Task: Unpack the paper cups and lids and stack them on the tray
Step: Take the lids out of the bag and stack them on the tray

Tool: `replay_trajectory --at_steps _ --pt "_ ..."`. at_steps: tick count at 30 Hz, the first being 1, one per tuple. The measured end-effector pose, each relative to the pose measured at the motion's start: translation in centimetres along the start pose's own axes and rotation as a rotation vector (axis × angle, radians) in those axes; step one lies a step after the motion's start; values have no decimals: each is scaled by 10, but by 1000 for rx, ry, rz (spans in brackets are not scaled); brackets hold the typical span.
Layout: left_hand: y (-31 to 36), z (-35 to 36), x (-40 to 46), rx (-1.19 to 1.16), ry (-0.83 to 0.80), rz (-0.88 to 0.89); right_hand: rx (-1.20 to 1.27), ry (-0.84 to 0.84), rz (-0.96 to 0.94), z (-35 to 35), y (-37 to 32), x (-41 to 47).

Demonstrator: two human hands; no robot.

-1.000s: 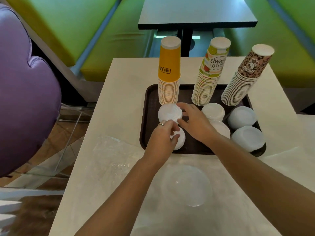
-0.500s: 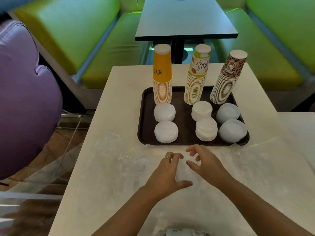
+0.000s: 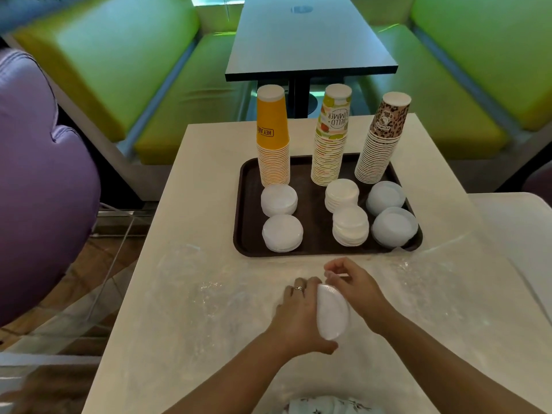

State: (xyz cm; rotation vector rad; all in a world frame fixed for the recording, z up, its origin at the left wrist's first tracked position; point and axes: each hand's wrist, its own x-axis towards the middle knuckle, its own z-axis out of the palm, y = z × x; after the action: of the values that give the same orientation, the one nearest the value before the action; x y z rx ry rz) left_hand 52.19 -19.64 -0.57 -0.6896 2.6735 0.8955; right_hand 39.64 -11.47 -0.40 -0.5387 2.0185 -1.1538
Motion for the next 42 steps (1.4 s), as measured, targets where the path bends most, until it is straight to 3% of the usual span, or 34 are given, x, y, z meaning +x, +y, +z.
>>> replay_trajectory --at_steps 5,14,20,24,28,31,36,42 --pt "-7 -2 0 -286 17 -25 166 -68 9 1 9 -8" --pt "-23 -18 4 -648 6 -56 143 -111 51 3 12 -16" --pt "-29 -16 8 -545 13 -4 -12 -107 -52 5 18 -13" --pt "-31 -8 7 -512 36 -2 -413 -146 -132 4 15 -7" --pt "-32 -11 9 -664 76 -88 -727 -150 -119 0 10 -3" --pt "-34 -26 16 -720 176 -138 -703 -186 -93 -1 8 -1" --pt "-38 -61 41 -501 415 -197 -612 -204 -94 -7 1 -2" --pt "-41 -76 82 -274 469 -295 -556 -180 -129 -13 -3 -1"
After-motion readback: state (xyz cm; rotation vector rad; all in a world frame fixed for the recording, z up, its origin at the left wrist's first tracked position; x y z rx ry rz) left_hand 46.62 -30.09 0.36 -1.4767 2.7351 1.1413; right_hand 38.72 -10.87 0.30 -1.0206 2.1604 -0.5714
